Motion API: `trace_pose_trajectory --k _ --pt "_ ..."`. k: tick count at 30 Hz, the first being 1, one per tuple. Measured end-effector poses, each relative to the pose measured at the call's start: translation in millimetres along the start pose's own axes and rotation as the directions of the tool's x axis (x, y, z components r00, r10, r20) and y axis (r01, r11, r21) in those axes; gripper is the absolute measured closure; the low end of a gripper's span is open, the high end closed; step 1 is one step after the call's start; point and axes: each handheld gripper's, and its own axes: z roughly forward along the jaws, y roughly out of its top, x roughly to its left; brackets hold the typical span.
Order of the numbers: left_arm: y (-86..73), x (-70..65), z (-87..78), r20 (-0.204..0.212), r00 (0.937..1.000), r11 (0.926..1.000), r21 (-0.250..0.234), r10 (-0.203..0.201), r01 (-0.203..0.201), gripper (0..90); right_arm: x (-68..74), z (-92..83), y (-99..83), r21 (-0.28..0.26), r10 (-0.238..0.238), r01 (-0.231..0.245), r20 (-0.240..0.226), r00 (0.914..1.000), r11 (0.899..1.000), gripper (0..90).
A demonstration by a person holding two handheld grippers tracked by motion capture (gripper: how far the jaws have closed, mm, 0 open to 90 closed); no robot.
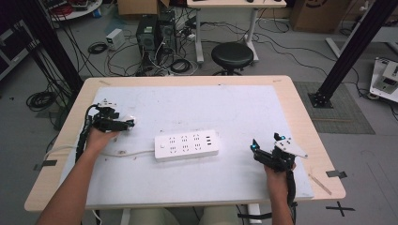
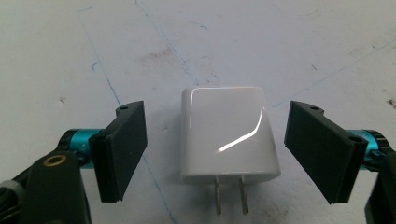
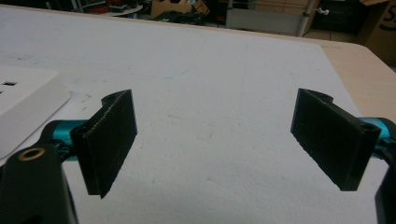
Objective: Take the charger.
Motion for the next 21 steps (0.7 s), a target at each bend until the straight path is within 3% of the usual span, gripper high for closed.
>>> trace_pose_trajectory --k 3,17,21 --pt "-0.8 0.0 2.3 -0.014 0.9999 0.9997 0.021 -0.008 0.008 21.7 0.0 0.0 0.0 0.0 0.0 0.0 0.0 1.0 1.0 14.8" --pt "-3.8 0.8 8.6 0.009 0.9985 0.9981 0.031 -0.054 0.054 25.7 -0.2 0.1 0.0 0.001 0.001 -0.001 -0.001 1.0 1.0 14.8" --pt "-4.6 1.5 10.1 0.017 0.9989 0.9978 0.05 -0.045 0.044 28.2 -0.3 0.1 0.0 0.002 0.002 -0.002 -0.001 1.0 1.0 14.9"
